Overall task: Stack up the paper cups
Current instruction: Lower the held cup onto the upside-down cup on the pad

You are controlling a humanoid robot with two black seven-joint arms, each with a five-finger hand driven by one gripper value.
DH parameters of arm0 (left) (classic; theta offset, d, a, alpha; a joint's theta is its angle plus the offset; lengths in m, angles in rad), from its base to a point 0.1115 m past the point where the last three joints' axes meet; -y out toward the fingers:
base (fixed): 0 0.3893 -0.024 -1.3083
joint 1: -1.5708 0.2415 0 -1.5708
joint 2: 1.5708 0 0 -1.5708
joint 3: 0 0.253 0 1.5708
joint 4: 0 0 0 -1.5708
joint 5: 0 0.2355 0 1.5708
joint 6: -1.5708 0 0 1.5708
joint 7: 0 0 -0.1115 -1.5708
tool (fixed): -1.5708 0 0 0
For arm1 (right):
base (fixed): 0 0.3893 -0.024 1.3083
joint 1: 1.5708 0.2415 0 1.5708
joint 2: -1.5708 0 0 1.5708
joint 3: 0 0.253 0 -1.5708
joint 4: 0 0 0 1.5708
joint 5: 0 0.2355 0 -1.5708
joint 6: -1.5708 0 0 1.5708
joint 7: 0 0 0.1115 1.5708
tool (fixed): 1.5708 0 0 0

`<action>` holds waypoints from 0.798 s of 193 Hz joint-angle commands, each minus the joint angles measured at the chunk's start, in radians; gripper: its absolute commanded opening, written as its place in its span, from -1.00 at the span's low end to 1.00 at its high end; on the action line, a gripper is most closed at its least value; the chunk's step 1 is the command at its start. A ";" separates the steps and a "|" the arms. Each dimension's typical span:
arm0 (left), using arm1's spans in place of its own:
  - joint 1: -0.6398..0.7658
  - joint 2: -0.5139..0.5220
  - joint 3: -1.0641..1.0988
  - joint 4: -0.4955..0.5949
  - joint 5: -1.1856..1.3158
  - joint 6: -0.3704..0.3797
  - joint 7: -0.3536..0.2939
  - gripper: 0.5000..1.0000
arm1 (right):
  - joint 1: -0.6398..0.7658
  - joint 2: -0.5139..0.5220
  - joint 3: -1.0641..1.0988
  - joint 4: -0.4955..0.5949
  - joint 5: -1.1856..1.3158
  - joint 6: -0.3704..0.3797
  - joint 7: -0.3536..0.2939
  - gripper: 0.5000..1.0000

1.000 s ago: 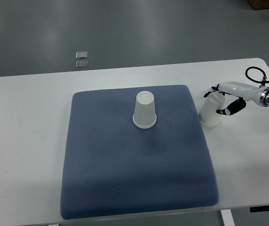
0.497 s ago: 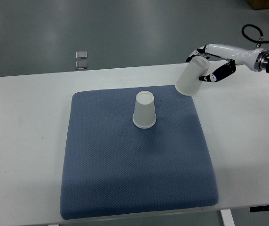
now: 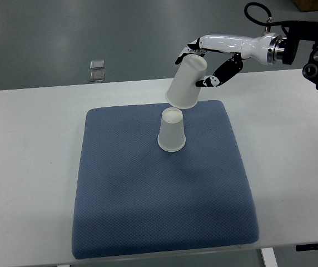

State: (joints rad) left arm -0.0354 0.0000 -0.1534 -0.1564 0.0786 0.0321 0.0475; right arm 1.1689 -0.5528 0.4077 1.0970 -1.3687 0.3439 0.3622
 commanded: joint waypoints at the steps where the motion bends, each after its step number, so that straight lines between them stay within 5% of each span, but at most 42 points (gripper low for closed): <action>1: 0.000 0.000 0.000 0.000 0.001 0.000 0.000 1.00 | 0.008 0.020 -0.006 0.001 -0.001 0.014 -0.011 -0.55; 154: 0.000 0.000 0.000 0.000 0.000 0.000 0.000 1.00 | -0.003 0.073 -0.064 -0.003 -0.040 -0.020 -0.045 -0.53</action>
State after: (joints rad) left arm -0.0359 0.0000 -0.1534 -0.1564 0.0786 0.0326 0.0475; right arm 1.1680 -0.4802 0.3548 1.0954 -1.4078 0.3317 0.3189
